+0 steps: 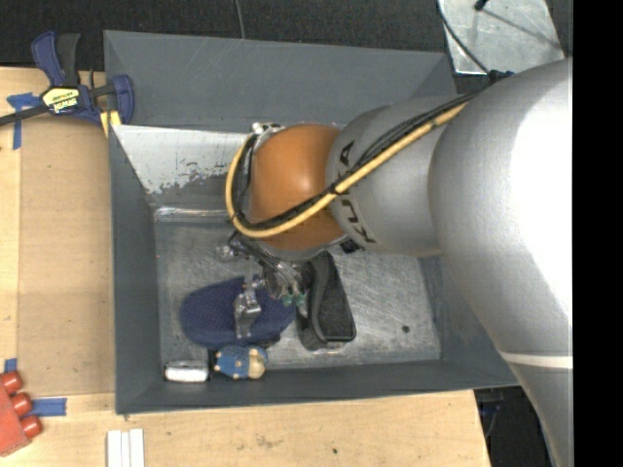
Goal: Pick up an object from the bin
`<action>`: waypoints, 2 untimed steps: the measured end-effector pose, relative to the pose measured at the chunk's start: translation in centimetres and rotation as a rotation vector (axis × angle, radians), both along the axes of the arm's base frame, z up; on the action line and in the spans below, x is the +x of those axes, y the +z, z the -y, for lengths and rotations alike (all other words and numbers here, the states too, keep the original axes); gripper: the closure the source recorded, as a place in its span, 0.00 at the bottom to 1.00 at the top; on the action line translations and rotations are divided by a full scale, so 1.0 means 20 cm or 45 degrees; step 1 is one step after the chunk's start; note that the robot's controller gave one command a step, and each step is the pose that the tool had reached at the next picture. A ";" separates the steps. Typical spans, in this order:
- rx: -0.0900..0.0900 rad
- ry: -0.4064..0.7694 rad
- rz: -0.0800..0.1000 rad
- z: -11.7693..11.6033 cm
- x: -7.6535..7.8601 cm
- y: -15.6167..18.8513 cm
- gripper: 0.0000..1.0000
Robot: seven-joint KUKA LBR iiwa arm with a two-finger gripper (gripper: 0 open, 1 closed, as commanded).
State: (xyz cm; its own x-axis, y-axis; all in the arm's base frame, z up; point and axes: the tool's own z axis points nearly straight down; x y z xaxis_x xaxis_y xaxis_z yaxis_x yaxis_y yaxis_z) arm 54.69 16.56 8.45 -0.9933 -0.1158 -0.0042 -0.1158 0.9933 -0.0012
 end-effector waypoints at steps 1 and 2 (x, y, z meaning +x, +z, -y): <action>0.003 -0.221 -0.002 -0.06 -0.06 0.08 0.00; 0.002 0.474 0.005 -0.26 -0.11 0.08 0.00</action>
Offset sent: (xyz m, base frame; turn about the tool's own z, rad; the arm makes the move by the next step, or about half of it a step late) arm -0.0136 0.0122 0.0155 0.1749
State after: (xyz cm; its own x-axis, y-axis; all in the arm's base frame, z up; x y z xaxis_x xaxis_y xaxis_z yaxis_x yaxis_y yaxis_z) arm 52.55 21.68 10.13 -0.8830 -0.4693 -0.0084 -0.4694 0.8830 -0.0011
